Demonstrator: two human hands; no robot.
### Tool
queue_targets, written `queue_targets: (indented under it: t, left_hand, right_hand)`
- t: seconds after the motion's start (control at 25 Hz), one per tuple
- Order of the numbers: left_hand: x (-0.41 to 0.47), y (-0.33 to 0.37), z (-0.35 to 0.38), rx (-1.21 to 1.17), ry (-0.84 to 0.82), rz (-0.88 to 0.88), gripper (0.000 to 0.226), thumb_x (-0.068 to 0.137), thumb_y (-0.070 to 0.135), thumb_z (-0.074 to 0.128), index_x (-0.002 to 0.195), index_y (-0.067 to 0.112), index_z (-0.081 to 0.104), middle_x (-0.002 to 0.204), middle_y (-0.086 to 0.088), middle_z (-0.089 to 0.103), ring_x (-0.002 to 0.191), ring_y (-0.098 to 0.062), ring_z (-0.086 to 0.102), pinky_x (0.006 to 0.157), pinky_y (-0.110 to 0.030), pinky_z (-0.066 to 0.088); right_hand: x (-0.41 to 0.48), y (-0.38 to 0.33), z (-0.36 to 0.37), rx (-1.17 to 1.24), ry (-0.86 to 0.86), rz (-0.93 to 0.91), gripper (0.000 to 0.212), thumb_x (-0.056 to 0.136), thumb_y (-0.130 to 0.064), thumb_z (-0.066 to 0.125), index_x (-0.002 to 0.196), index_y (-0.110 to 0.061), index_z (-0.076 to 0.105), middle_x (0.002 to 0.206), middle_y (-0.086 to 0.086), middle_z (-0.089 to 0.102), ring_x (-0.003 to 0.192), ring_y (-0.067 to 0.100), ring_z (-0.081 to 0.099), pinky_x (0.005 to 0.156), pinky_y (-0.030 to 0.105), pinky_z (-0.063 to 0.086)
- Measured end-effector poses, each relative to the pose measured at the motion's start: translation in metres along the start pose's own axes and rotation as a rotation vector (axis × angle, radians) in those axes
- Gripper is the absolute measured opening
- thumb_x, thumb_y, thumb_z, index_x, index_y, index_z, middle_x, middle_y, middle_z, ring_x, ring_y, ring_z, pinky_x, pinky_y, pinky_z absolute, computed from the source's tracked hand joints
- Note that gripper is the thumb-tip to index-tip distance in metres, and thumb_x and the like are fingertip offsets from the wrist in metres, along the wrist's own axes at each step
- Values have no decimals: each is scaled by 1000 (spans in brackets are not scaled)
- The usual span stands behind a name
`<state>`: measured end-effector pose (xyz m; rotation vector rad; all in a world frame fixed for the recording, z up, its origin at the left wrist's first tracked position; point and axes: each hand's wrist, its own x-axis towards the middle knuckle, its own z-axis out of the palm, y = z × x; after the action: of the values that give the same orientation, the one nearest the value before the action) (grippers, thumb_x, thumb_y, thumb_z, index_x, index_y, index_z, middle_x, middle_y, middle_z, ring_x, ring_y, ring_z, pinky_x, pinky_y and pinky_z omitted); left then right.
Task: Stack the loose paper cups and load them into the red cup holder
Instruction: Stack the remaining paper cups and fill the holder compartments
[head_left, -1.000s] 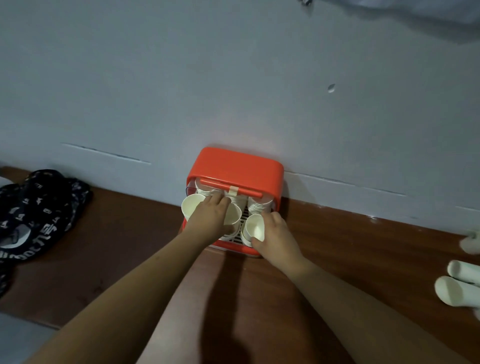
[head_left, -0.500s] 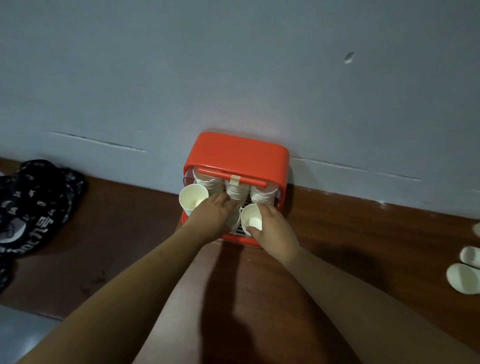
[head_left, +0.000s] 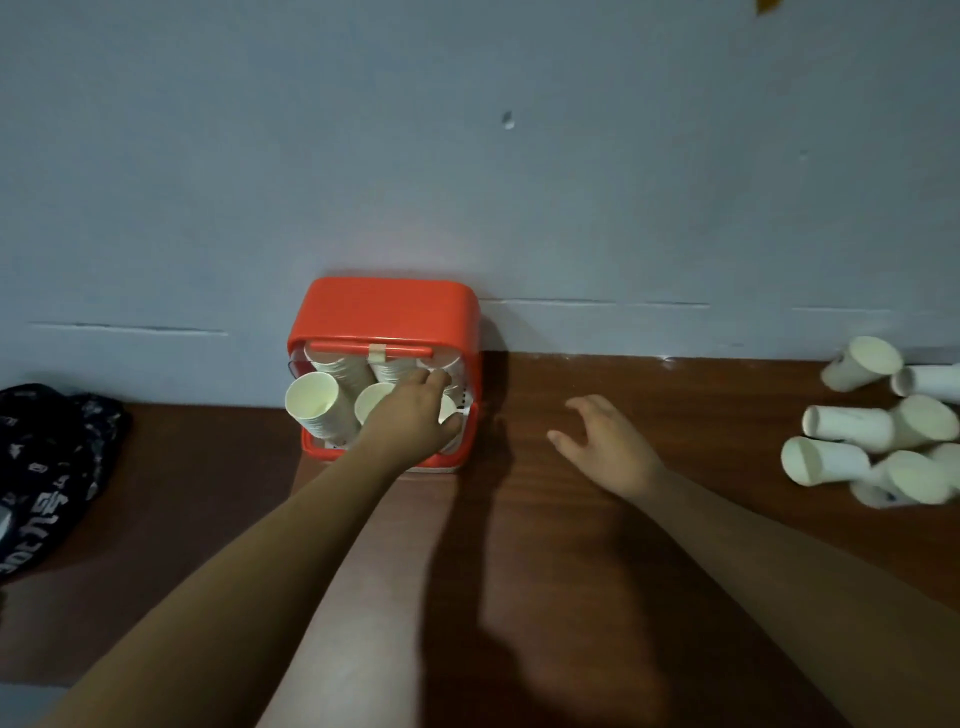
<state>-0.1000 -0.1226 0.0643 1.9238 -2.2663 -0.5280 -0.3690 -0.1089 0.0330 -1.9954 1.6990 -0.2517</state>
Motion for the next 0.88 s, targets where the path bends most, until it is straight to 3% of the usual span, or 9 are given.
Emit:
queue_targets:
  t: [0.12, 0.52, 0.72, 0.88]
  left_hand:
    - [18, 75, 14, -8, -43, 83, 44, 88, 35, 63, 122, 8, 54, 117, -12, 56, 111, -33, 56, 88, -40, 48]
    - [84, 383, 122, 85, -161, 340, 60, 86, 46, 66, 134, 13, 49, 134, -10, 48, 116, -30, 55, 95, -41, 48]
    - [119, 451, 212, 67, -325, 242, 71, 79, 46, 75, 137, 16, 46, 132, -6, 47, 119, -27, 52, 96, -44, 50]
    - [136, 459, 262, 114, -371, 154, 77, 77, 42, 78, 140, 16, 42, 136, -8, 45, 123, -28, 48, 100, -45, 47]
  right_hand:
    - [-41, 83, -45, -63, 1, 107, 60, 95, -49, 52, 144, -16, 42, 143, 1, 44, 129, 18, 45, 106, 33, 41]
    - [-157, 354, -168, -92, 287, 319, 50, 82, -33, 71, 121, -6, 56, 118, 12, 54, 110, 30, 52, 91, 38, 44]
    - [-162, 446, -164, -48, 349, 360, 63, 71, -31, 81, 122, -4, 57, 114, 16, 58, 101, 29, 57, 83, 39, 52]
    - [-146, 482, -150, -45, 294, 310, 86, 72, -32, 82, 142, -2, 43, 141, 20, 48, 129, 35, 48, 104, 42, 42]
